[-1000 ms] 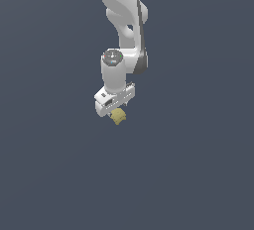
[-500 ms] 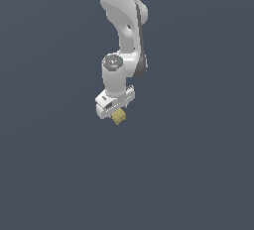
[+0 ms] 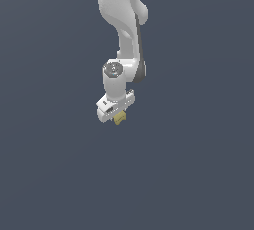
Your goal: Pick up the object and move it to a goal position.
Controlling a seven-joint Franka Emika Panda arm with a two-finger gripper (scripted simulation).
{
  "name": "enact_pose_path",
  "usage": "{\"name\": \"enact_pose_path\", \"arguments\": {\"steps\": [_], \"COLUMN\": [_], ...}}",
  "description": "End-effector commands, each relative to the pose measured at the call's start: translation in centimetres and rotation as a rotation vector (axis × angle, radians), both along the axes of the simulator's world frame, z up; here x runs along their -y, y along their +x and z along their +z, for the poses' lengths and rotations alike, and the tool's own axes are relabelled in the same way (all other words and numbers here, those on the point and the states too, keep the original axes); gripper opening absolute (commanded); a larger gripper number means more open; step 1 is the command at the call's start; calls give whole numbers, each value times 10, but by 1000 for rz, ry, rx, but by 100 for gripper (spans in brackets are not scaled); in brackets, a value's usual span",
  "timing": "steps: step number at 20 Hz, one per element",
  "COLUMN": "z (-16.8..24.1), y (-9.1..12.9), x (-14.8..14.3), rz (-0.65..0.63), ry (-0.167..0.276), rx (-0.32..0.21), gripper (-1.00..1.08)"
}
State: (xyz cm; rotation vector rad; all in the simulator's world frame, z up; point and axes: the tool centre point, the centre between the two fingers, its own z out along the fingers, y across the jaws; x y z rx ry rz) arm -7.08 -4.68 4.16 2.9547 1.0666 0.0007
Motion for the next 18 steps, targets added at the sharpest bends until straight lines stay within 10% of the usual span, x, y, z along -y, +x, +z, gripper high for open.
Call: {"name": "enact_pose_path", "arguments": {"steps": [1,18], "z": [-1,1], "y": [0,12], "x": [0,0], "rz": [0,0], "ry": [0,0], "rx": [-1,2], "gripper": [-100,-100]}}
